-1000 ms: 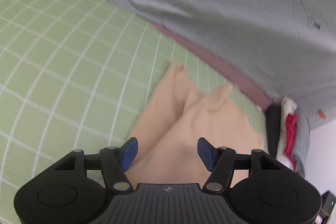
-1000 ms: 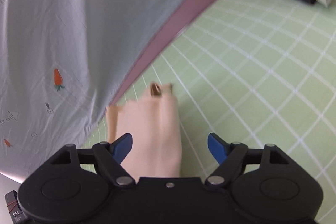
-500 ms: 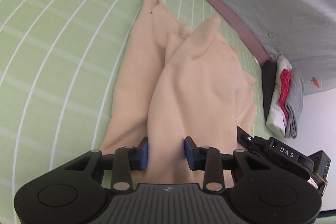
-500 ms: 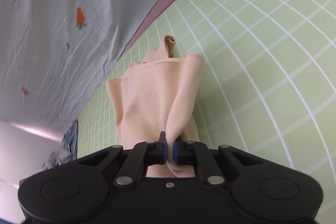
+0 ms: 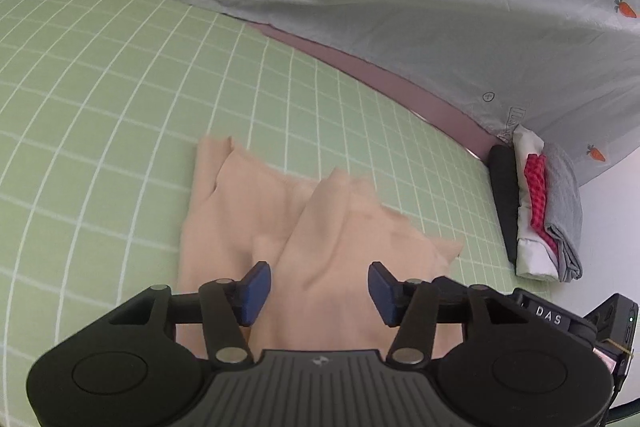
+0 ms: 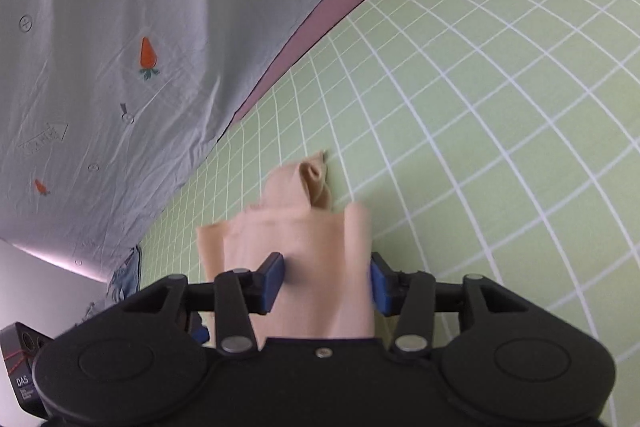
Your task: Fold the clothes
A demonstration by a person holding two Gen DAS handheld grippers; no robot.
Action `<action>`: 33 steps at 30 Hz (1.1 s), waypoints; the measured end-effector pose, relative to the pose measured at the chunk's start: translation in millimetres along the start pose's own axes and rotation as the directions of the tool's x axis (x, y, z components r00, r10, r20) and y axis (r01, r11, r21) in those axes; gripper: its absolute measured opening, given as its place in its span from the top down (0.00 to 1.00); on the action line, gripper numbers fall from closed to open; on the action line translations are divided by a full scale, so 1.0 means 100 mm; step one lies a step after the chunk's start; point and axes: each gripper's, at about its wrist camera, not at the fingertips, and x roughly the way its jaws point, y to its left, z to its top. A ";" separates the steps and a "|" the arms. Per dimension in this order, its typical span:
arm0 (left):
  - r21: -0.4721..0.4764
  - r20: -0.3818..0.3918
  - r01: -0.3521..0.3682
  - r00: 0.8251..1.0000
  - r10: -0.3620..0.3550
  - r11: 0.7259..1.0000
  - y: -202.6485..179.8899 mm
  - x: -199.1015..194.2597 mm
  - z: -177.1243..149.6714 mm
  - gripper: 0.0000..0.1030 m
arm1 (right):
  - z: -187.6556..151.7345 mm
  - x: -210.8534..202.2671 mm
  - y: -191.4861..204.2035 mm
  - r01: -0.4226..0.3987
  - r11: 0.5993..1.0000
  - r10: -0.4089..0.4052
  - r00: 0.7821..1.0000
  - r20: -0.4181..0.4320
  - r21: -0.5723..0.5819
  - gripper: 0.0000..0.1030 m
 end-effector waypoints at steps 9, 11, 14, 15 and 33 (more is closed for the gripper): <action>0.032 0.051 -0.016 0.999 0.014 0.999 -0.07 -0.03 0.04 0.93 | 0.10 -0.11 0.20 -0.052 0.992 0.059 0.997 0.056 -0.112 0.86; 0.026 0.110 0.016 0.994 -0.019 1.000 -0.07 -0.27 0.03 0.93 | 0.13 -0.21 0.30 -0.107 0.982 0.118 0.991 0.062 -0.157 0.87; -0.013 0.226 0.058 0.973 -0.054 0.998 -0.01 -0.56 0.11 0.93 | 0.24 -0.27 0.51 -0.181 0.952 0.204 0.976 0.071 -0.246 0.87; -0.025 0.265 0.062 0.963 -0.053 0.998 0.01 -0.61 0.15 0.93 | 0.29 -0.26 0.56 -0.206 0.943 0.233 0.970 0.075 -0.261 0.87; -0.278 0.209 -0.138 0.957 0.200 0.951 0.65 0.20 0.17 0.92 | 0.58 0.86 0.73 -0.001 0.929 0.010 1.000 0.023 -0.369 0.87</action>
